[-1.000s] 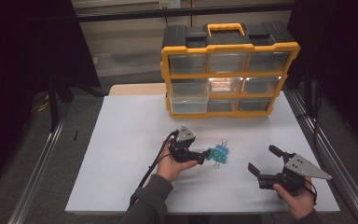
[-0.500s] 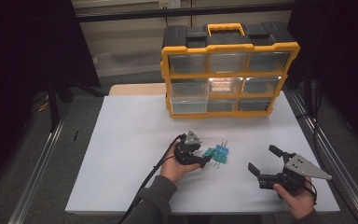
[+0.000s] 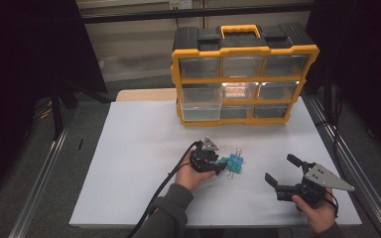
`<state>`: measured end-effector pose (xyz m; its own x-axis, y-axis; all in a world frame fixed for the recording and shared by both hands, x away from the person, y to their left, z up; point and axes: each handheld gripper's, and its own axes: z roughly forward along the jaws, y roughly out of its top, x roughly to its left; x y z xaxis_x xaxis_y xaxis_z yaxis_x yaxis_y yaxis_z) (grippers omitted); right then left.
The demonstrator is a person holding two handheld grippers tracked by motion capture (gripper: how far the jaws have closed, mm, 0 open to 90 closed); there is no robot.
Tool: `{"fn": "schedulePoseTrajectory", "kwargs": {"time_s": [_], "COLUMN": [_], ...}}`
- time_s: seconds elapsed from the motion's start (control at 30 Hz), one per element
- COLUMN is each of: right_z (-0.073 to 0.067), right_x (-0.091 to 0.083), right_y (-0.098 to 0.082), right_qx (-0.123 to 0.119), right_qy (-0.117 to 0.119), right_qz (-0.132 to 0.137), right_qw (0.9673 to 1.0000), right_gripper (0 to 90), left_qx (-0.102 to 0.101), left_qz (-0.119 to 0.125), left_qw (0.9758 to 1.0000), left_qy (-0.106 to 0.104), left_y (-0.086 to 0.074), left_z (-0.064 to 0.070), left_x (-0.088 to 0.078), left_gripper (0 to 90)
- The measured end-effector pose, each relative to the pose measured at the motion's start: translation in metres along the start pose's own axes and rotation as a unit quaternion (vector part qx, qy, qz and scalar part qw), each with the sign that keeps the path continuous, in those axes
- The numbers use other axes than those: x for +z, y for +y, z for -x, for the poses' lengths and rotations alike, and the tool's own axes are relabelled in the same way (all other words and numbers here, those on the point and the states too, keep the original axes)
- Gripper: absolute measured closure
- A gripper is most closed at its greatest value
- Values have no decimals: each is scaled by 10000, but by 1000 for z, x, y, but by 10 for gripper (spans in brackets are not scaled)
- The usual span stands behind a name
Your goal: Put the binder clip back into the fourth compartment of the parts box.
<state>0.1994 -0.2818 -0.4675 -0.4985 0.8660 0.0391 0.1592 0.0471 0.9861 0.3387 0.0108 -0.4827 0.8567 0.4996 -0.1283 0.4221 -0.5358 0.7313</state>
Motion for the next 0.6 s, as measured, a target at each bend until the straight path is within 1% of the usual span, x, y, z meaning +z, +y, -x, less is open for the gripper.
{"fn": "schedulePoseTrajectory", "kwargs": {"time_s": [0.03,0.07,0.1,0.13,0.2,0.23,0.27,0.33,0.37,0.4,0.47,0.53,0.57,0.6], "right_z": [0,0,0,0,0,0,0,0,0,0,0,0,0,0], "right_x": [0,0,0,0,0,0,0,0,1,1,1,0,0,0], "right_y": [0,0,0,0,0,0,0,0,0,0,0,0,0,0], "right_qx": [9,9,19,17,-18,-13,-17,-35,-30,-15,-33,-32,-15,-12], "right_qy": [-3,-3,-21,-18,25,7,-5,29,24,-6,12,33,11,9], "right_qz": [-2,-2,3,4,-2,13,6,-12,-17,-11,2,-17,-6,-1], "right_qw": [10000,10000,10000,10000,10000,10000,10000,10000,10000,10000,10000,10000,10000,10000], "right_gripper": [4,4,4,4,4,4,4,4,4,4,4,4,4,4], "left_qx": [-12,-12,-5,1,-25,2,48,65,64,80,46,-34,-5,-28], "left_qz": [2,2,13,-18,36,-47,-77,-69,1,-28,-27,19,-23,55], "left_qw": [10000,10000,10000,10000,10000,10000,9999,9999,10000,10000,10000,10000,10000,10000], "left_qy": [-47,-47,17,79,18,47,113,71,32,33,61,9,28,-45], "left_y": [0,0,1,1,-1,-1,-1,-2,-2,-2,-1,-1,-1,-1], "left_z": [0,0,-1,-2,-7,-8,-9,-11,-11,-11,-11,-12,-12,-14], "left_x": [0,0,-1,-2,-2,-4,-4,-4,-2,-3,-2,-1,-1,0], "left_gripper": [559,574,574,593,604,600,603,604,605,604,611,612,613,613]}}
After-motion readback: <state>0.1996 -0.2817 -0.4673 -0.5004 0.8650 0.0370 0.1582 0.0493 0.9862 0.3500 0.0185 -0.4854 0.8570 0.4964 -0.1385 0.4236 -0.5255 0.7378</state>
